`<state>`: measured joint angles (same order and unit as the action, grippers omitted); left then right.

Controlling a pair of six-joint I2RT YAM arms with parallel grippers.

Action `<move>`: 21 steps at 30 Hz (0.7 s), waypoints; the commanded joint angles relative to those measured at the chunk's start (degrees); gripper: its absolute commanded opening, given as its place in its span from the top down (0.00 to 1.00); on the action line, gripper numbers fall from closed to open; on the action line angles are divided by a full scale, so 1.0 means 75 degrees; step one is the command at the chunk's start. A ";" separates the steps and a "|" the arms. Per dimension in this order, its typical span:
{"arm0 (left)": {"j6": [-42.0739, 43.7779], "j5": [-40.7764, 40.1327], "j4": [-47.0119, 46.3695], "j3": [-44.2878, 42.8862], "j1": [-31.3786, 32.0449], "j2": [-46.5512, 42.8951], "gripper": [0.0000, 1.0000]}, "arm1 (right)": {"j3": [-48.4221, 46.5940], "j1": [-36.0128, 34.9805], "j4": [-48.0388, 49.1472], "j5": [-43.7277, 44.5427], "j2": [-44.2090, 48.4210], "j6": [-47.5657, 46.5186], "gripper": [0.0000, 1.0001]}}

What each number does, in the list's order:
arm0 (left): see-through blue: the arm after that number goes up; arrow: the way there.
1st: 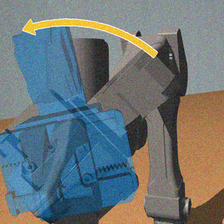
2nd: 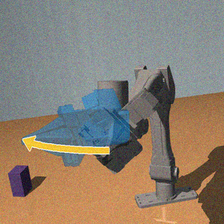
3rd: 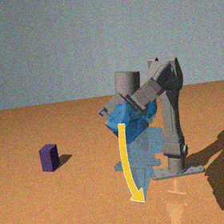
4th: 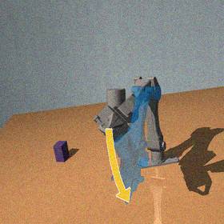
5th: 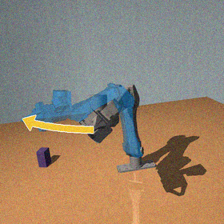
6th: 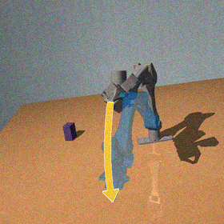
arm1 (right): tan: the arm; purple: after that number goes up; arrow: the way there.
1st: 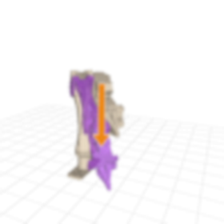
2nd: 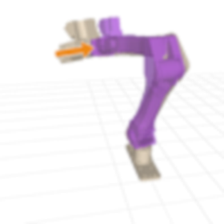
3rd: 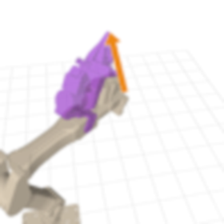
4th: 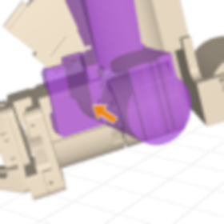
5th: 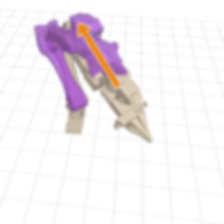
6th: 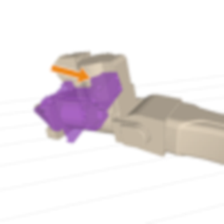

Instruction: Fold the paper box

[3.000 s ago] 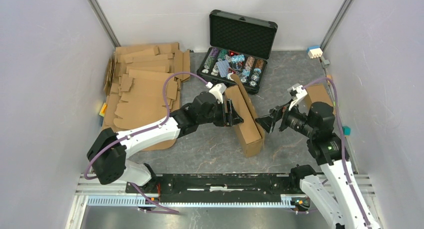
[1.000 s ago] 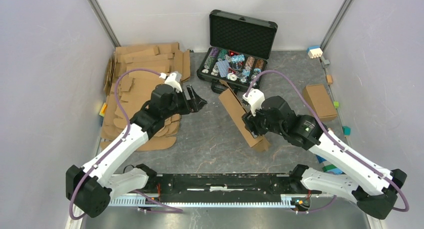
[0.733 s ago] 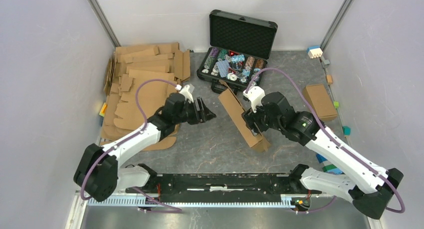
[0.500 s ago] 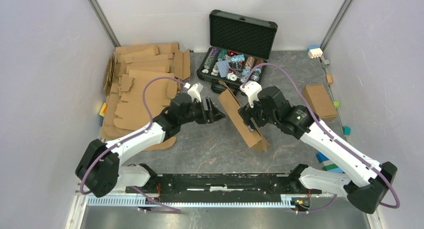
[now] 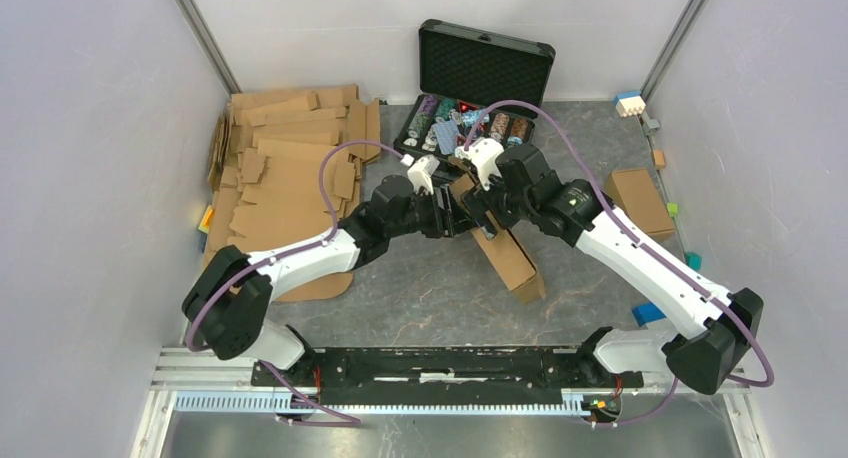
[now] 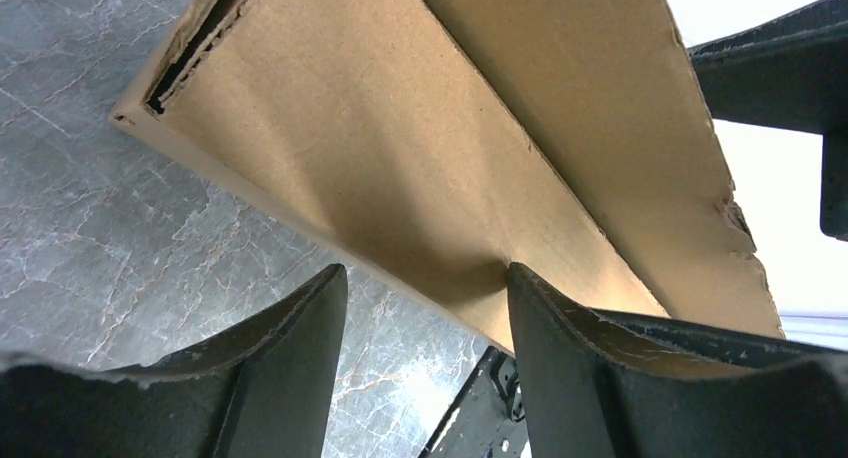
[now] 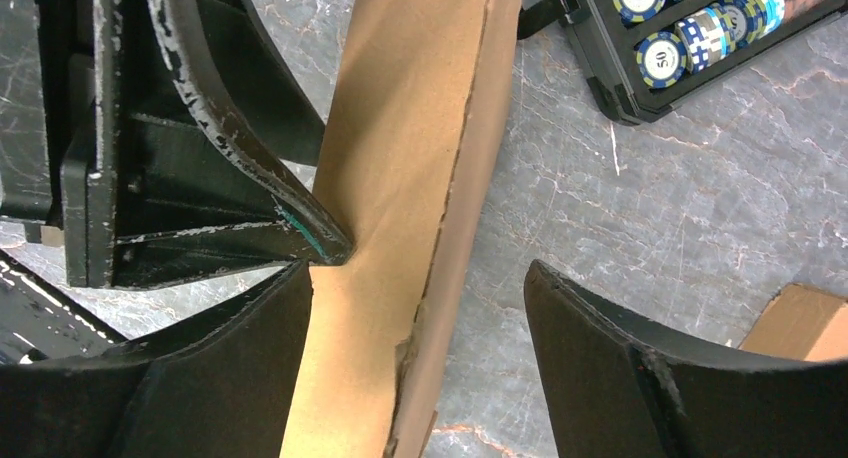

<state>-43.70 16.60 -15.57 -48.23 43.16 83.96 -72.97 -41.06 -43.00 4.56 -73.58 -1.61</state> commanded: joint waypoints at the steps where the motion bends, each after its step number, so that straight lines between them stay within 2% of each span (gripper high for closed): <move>1: -0.0114 -0.0198 0.0022 -0.0403 0.0040 0.0284 0.34 | -0.0233 0.0025 -0.0128 0.0514 0.0086 -0.0266 0.15; 3: -0.0126 -0.0234 0.0100 -0.0530 0.0075 0.0386 0.34 | -0.0194 0.0028 -0.0278 0.0296 0.0151 -0.0332 0.03; 4: -0.0116 -0.0255 0.0197 -0.0639 0.0087 0.0440 0.34 | -0.0109 0.0026 -0.0320 -0.0041 0.0235 -0.0409 0.02; 7: -0.0103 -0.0277 0.0367 -0.0847 0.0099 0.0602 0.35 | 0.0158 0.0010 -0.0366 -0.0513 0.0514 -0.0478 0.02; 12: -0.0155 -0.0404 0.0529 -0.1072 0.0213 0.0726 0.36 | 0.0231 -0.0182 -0.0974 0.0689 0.0521 -0.0120 0.02; 21: -0.0244 -0.0641 0.0784 -0.1415 0.0409 0.0967 0.37 | 0.0100 -0.0534 -0.1428 0.1273 0.0242 0.0203 0.02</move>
<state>-44.03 13.54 -12.03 -56.99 45.56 90.19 -71.22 -44.21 -51.53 10.07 -70.67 -1.67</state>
